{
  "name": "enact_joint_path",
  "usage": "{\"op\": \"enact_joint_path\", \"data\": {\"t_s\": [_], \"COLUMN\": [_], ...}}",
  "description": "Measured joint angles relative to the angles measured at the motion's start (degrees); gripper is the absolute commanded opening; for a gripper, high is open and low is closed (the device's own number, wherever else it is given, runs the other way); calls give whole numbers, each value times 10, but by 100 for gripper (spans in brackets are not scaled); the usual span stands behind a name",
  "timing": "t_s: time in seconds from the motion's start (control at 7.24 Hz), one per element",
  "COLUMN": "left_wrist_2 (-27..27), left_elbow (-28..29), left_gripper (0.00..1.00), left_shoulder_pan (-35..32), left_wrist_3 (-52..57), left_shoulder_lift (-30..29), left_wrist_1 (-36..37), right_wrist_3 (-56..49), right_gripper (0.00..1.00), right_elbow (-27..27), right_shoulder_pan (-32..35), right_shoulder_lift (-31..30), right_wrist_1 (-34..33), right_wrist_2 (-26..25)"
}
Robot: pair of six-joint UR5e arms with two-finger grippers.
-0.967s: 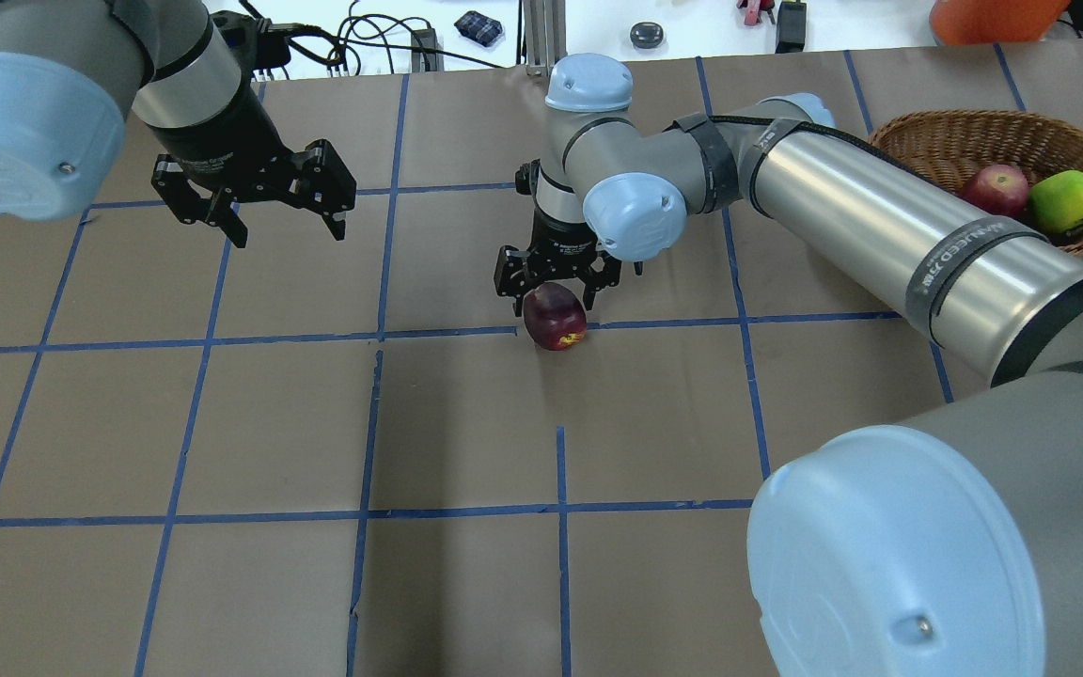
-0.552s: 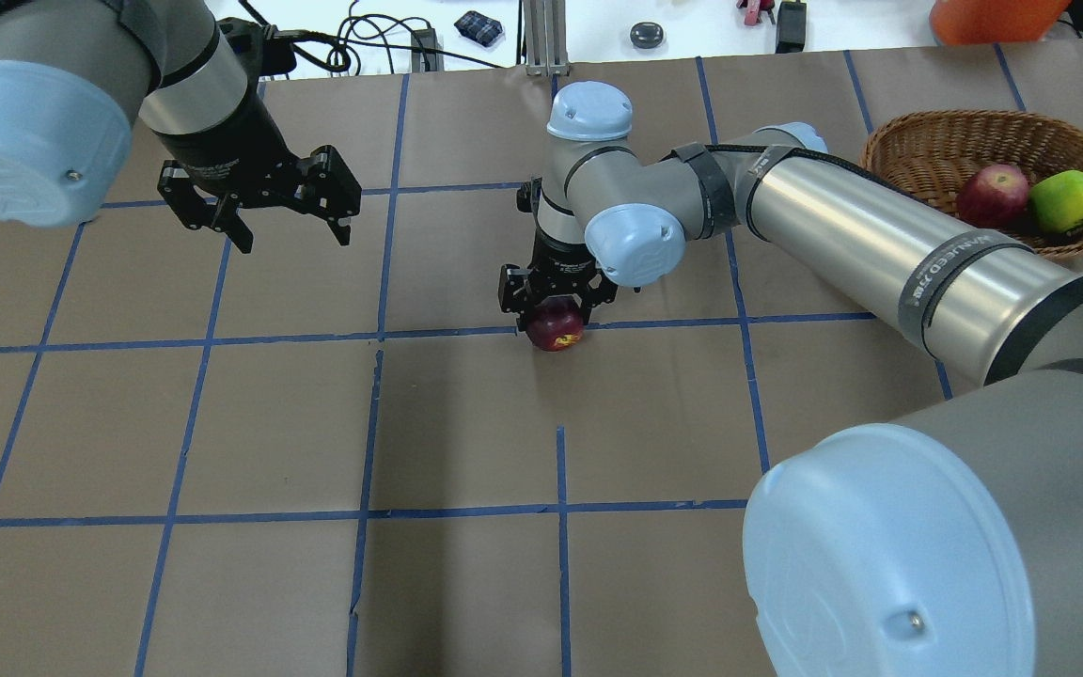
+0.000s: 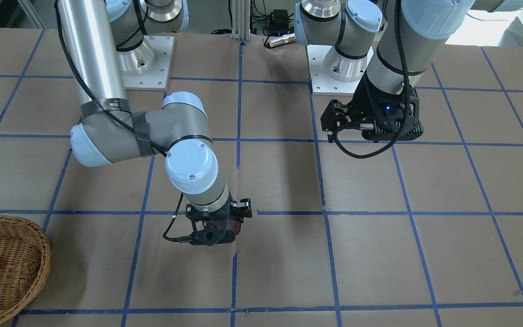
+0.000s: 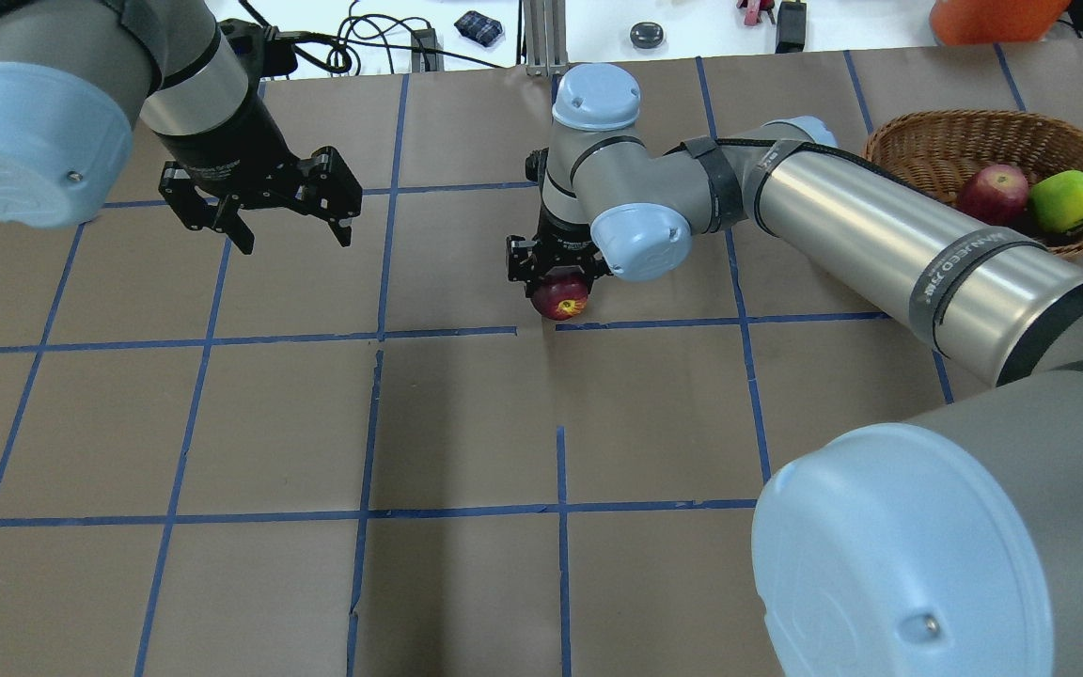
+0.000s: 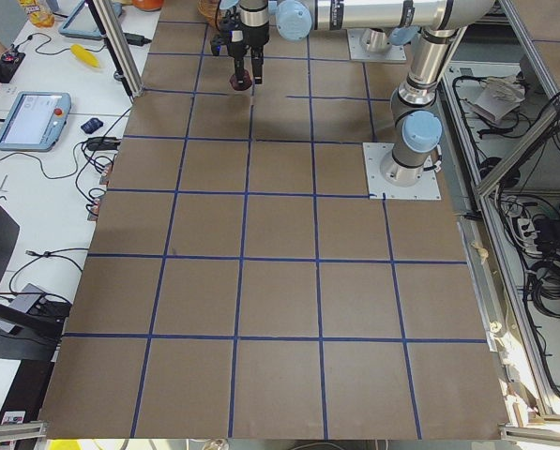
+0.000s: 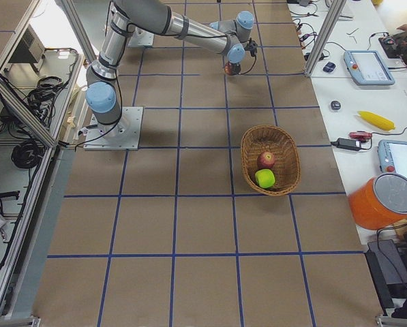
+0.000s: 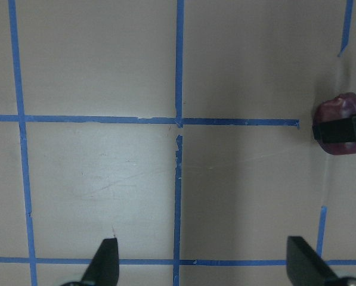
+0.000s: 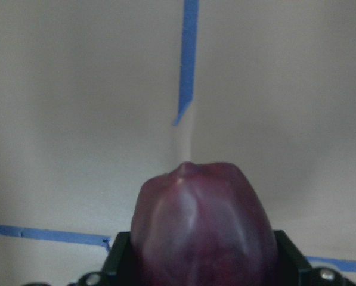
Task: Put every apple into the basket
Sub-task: 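Carry the dark red apple into the basket with the right gripper and release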
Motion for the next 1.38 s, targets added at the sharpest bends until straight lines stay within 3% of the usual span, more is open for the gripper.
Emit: {"op": "enact_joint_path", "data": {"t_s": [0.28,0.55,0.83,1.24,1.38], "left_wrist_2": [0,1,1,1,1], "left_elbow": [0,0,1,2,3], "left_gripper": [100,100,100,100,100], "left_shoulder_pan": [0,0,1,1,1], "left_wrist_3": [0,1,1,2,2], "left_shoulder_lift": [0,0,0,0,0], "left_wrist_1": [0,0,0,0,0], "right_wrist_3": [-52,-162,-259,-306,-307], "right_gripper": [0,0,0,0,26], "right_elbow": [-8,-11,-12,-13,-13], "right_shoulder_pan": [-105,-226,-295,-316,-317], "right_shoulder_lift": [-75,-109,-88,-37,-20], "right_wrist_1": [113,151,113,29,1], "right_wrist_2": [-37,-78,-114,-155,-164]}}
